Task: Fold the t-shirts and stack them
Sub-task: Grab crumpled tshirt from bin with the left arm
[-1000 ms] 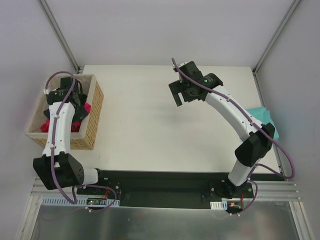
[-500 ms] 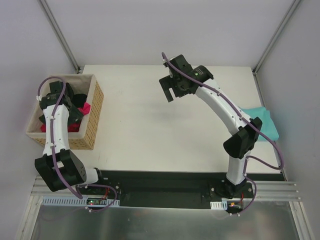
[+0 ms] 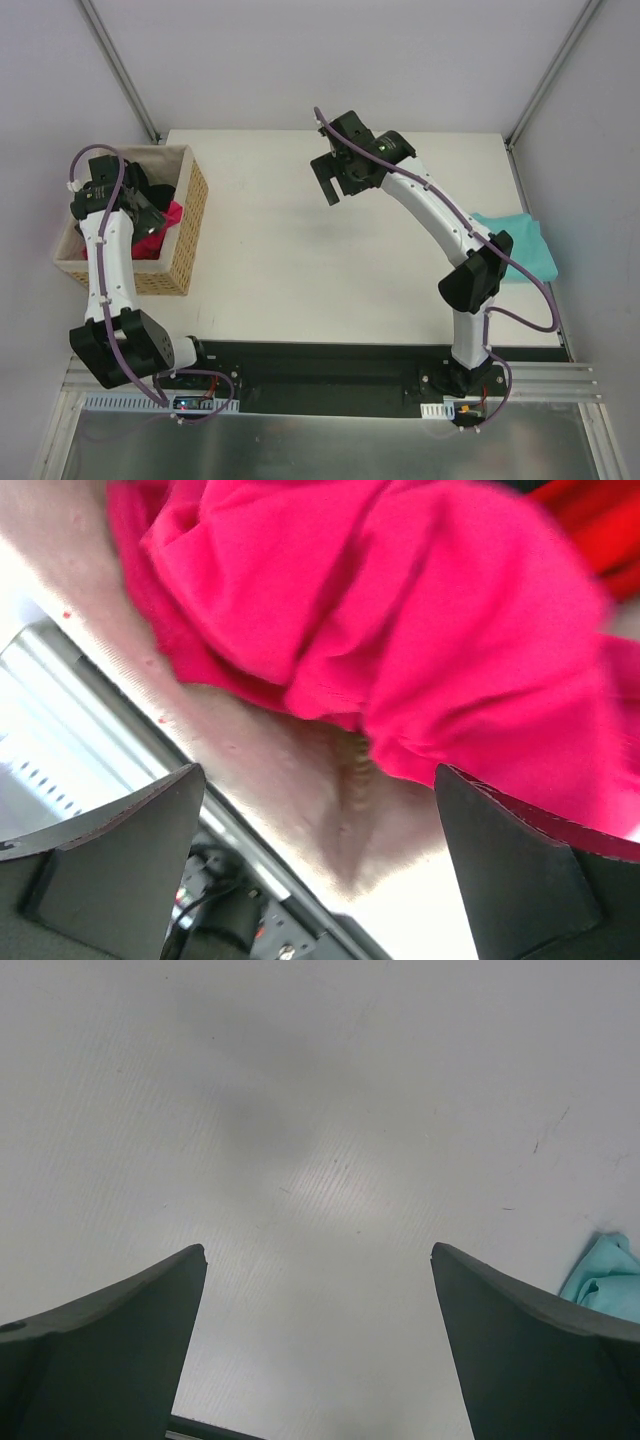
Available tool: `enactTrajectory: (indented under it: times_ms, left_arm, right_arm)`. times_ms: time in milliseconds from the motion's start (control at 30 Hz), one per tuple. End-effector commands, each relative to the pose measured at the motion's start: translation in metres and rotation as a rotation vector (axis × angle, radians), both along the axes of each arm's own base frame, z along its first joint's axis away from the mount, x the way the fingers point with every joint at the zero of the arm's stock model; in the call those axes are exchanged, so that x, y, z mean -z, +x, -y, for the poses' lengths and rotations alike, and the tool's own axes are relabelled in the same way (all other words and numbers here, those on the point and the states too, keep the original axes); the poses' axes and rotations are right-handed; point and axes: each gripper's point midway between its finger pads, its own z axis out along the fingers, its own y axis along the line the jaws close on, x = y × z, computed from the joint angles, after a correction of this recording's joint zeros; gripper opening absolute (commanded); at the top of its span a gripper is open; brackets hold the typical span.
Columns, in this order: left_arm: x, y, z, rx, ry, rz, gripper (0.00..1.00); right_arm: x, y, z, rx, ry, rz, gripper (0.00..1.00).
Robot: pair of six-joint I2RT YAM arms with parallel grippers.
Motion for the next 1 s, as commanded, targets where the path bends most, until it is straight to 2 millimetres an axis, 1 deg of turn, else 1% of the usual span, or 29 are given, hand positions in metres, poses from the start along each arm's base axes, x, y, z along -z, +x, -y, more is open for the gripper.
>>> enactTrajectory:
  times_ms: [0, 67, 167, 300, 433, 533, 600, 833, 900, 933, 967]
  left_arm:
    - [-0.041, 0.013, 0.002, 0.019, 0.041, 0.183, 0.99]
    - [-0.042, 0.008, 0.003, 0.009, 0.039, 0.188, 0.99]
    - [-0.037, 0.004, 0.006, 0.0, 0.028, 0.183, 0.99]
    - [-0.026, 0.002, 0.007, -0.006, 0.009, 0.154, 0.99]
    - [-0.018, 0.01, 0.008, -0.005, -0.016, 0.134, 0.99]
    - [-0.017, 0.018, 0.007, 0.001, -0.026, 0.139, 0.99]
    - [-0.02, 0.022, 0.006, 0.006, -0.023, 0.148, 0.99]
    - [-0.016, 0.039, 0.002, 0.014, -0.03, 0.144, 0.99]
    - [-0.016, 0.043, 0.001, 0.015, -0.031, 0.15, 0.99]
    - [-0.016, 0.045, 0.0, 0.014, -0.032, 0.149, 0.99]
    - [-0.016, 0.046, 0.0, 0.016, -0.032, 0.15, 0.99]
  right_arm:
    - [-0.01, -0.002, 0.001, 0.002, 0.011, 0.021, 1.0]
    - [-0.011, -0.003, 0.002, -0.004, 0.013, 0.024, 1.0]
    - [-0.007, -0.006, 0.003, -0.011, 0.007, 0.019, 1.0]
    - [-0.005, -0.01, 0.007, -0.011, 0.0, 0.017, 1.0]
    - [-0.003, -0.012, 0.013, -0.001, -0.017, 0.015, 1.0]
    - [-0.003, -0.012, 0.016, 0.013, -0.025, 0.019, 1.0]
    - [-0.003, -0.012, 0.018, 0.019, -0.03, 0.019, 1.0]
    - [-0.006, -0.009, 0.015, 0.032, -0.03, 0.016, 1.0]
    - [-0.002, -0.008, 0.014, 0.032, -0.042, 0.004, 1.0]
    - [-0.005, -0.006, 0.013, 0.034, -0.035, 0.011, 1.0]
    - [-0.002, -0.007, 0.012, 0.033, -0.044, 0.001, 1.0]
